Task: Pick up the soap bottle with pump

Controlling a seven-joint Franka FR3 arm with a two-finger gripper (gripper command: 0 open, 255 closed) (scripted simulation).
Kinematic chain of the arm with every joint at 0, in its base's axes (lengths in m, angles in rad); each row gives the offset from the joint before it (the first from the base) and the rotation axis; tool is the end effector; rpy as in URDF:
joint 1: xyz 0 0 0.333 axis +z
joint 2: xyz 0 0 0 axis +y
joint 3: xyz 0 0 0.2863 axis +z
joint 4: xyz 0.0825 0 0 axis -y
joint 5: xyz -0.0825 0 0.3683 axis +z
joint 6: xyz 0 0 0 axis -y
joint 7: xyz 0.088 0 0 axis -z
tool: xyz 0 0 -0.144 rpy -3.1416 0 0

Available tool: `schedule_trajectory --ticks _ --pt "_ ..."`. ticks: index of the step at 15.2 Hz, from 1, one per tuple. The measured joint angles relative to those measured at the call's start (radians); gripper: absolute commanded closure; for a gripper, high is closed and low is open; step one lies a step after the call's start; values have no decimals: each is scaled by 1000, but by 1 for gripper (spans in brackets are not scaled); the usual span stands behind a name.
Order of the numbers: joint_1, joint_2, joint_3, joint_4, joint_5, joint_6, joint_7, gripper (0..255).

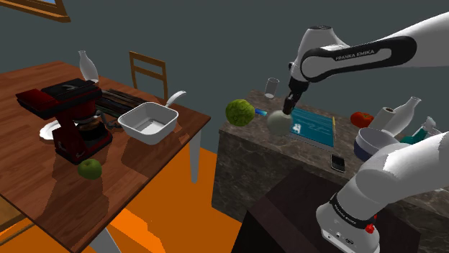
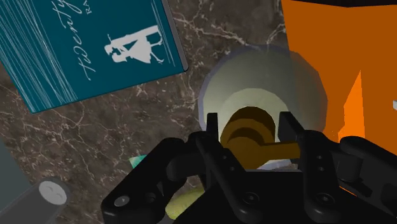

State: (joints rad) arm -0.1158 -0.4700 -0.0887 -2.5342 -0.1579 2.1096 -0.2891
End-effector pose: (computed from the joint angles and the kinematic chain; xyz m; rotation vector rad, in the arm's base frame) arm 0.3919 -0.0920 0.3837 3.0251 0.2598 0.0314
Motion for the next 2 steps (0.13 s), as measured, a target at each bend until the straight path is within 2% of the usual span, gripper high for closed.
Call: schedule_trajectory --ticks 2 --pt "0 -9 0 13 1 -22 -3 255"
